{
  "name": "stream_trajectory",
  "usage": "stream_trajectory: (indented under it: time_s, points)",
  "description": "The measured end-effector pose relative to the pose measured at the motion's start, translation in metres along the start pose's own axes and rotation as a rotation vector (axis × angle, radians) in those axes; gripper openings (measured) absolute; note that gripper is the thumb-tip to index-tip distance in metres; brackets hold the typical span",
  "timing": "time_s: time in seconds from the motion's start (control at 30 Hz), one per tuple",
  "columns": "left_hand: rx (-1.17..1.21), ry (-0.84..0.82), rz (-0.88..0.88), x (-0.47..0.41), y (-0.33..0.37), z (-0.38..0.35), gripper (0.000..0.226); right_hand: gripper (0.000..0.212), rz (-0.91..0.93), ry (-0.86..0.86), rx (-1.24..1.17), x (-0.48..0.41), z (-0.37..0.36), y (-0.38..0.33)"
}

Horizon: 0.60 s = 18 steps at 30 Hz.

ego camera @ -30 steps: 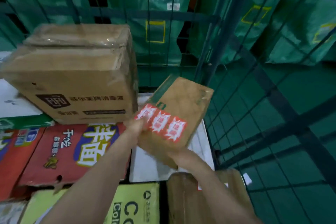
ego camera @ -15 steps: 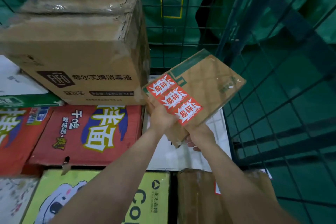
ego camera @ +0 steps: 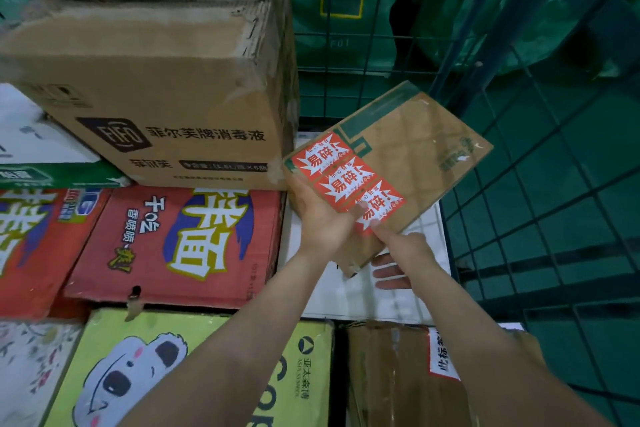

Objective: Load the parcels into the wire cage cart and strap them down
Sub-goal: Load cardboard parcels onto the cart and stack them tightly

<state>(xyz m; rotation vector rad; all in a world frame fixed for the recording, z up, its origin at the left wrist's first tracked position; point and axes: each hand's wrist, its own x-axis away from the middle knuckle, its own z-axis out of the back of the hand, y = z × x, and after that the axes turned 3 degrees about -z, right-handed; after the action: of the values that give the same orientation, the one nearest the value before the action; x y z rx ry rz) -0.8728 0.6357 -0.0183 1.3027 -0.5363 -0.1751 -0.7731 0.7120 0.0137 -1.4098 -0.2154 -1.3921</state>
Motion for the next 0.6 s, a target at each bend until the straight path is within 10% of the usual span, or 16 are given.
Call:
stream_trajectory:
  time_s: [0.2,0.47,0.6]
  points:
    - [-0.011,-0.064,0.460,-0.024,0.004,0.028,0.114,0.038,0.080,0.049,0.047,0.002,-0.024,0.002]
    - [-0.074,-0.084,0.393,-0.019,0.009,0.030,0.076,0.028,-0.073,-0.331,0.238,0.037,-0.030,0.011]
    - [-0.060,-0.049,0.395,-0.015,0.007,0.027,0.075,0.033,0.062,0.103,0.340,0.005,0.011,0.001]
